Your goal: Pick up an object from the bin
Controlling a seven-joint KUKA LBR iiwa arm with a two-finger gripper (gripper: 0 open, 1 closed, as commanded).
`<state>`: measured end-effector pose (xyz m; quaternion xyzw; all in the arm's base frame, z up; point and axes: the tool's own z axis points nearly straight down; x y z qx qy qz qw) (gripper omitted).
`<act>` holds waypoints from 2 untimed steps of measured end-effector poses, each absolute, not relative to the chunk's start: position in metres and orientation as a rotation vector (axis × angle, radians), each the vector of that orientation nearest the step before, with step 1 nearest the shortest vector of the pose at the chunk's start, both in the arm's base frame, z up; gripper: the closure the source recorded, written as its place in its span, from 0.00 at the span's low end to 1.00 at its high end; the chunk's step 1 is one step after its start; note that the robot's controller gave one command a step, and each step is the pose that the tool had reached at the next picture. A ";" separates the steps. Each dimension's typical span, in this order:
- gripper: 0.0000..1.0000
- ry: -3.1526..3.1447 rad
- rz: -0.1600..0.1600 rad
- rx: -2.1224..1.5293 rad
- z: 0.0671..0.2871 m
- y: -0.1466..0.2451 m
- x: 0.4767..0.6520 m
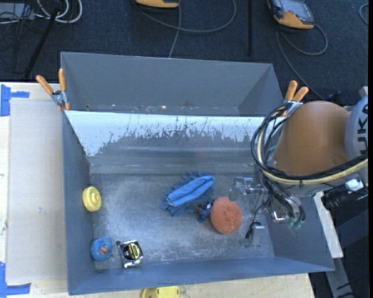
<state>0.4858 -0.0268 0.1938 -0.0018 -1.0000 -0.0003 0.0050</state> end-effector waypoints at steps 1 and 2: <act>0.00 -3.140 0.000 -0.004 0.198 -0.027 0.487; 0.00 -3.146 -0.001 -0.071 0.146 -0.027 0.495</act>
Offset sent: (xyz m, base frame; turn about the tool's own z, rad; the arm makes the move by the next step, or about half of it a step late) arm 0.0130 0.0005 -0.1070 0.0882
